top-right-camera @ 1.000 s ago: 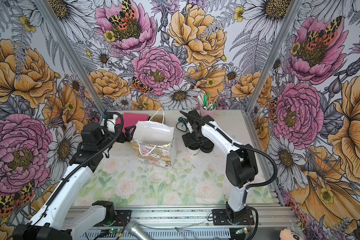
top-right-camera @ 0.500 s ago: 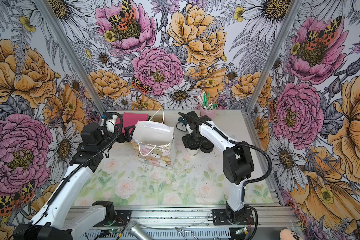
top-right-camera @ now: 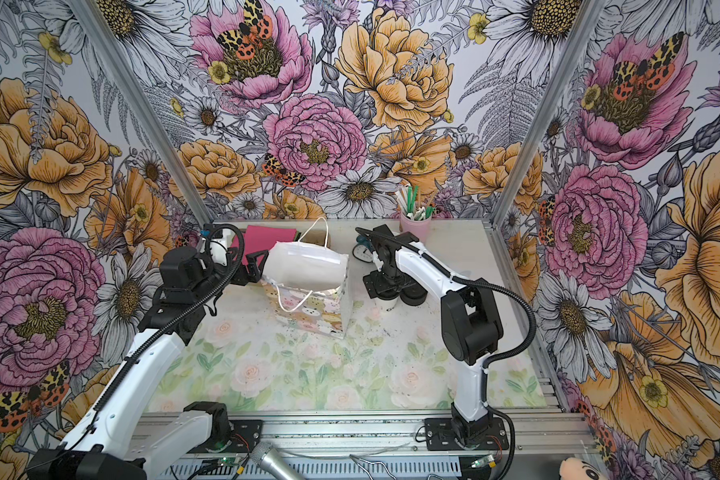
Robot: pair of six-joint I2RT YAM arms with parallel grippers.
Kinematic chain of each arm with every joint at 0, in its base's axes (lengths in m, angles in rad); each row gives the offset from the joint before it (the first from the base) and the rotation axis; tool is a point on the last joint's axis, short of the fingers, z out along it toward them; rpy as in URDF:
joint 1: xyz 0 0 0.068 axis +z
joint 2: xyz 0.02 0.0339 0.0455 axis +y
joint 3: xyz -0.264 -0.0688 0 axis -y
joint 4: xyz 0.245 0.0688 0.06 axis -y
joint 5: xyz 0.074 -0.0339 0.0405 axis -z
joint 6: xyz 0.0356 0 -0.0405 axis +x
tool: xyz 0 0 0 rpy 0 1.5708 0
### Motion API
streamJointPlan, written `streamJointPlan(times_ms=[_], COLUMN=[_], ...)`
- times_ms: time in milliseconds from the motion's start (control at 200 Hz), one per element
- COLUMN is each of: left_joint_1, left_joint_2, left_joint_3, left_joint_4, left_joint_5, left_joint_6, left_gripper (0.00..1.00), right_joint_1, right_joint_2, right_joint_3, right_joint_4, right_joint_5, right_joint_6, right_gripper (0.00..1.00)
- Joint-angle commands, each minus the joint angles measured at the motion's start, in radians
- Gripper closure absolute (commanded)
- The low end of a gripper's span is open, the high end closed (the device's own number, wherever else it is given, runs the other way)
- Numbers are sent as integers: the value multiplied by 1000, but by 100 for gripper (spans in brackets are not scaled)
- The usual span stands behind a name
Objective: Pack the takeout coffee
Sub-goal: 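Close the right gripper around the lidded coffee cup, then lift the lidded coffee cup with the right gripper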
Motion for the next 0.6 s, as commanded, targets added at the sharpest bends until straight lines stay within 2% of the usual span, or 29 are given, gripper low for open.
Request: streamJointPlan(times_ms=[0,595], left_joint_1=[11,23], left_joint_2=[-19,-12], left_joint_3=[-16,-18], left_joint_4=[30,40], left_joint_5=[16,37], left_joint_6=[2,-13], left_gripper=[1,1], right_joint_1=[-7,-7], right_joint_2=[9,-20], right_joint_3=[27,30], right_joint_4=[-2,-5], right_joint_5=[-1,8], right_joint_6=[-15,-17], right_gripper=[1,9])
